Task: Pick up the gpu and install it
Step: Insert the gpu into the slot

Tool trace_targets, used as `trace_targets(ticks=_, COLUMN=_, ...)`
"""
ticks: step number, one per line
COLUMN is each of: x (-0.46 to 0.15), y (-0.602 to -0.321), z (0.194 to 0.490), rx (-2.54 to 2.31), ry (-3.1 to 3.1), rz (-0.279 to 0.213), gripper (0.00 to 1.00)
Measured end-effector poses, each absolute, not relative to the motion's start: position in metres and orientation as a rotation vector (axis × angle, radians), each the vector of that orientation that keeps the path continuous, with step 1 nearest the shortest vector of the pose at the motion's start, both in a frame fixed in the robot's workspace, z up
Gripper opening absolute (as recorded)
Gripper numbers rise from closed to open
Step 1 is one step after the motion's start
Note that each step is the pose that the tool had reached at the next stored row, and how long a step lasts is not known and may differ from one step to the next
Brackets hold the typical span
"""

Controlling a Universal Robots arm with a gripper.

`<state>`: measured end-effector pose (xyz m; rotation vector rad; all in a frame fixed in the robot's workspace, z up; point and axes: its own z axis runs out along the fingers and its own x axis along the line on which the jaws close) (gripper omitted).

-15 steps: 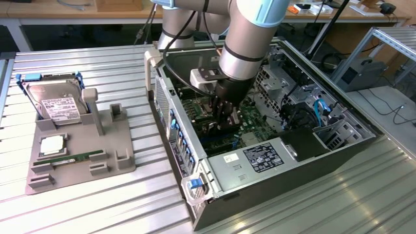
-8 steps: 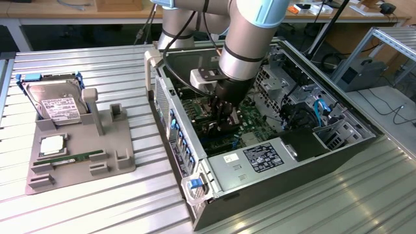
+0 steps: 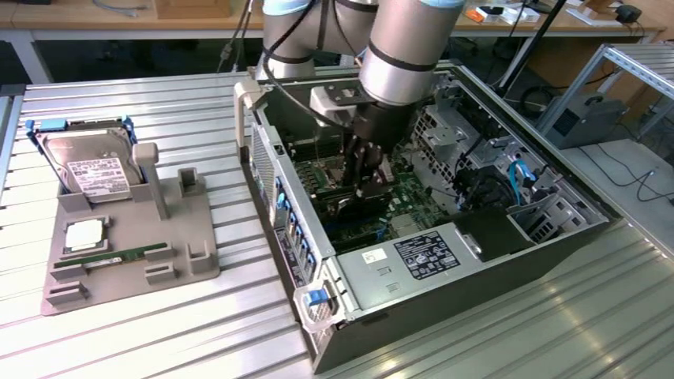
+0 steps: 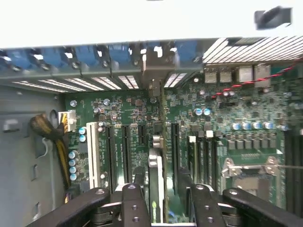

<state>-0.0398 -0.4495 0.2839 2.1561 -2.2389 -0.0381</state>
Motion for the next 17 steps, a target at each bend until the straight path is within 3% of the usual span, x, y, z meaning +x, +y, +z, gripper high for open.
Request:
trace_targets(ticks=6, x=-0.041, y=-0.442, z=0.316, rx=2.153, ry=-2.236, rz=-0.023, gripper=0.39)
trace_targets(ticks=8, x=-0.042, y=-0.439, z=0.324, rx=2.149, ry=-2.232, rz=-0.007, gripper=0.2)
trace_targets(ticks=10, x=-0.042, y=-0.439, z=0.325, rx=2.148, ry=-2.231, rz=-0.003, gripper=0.11)
trace_targets(ticks=17, x=-0.014, y=-0.441, z=0.325, rx=2.136, ry=-2.218, rz=-0.026, gripper=0.11)
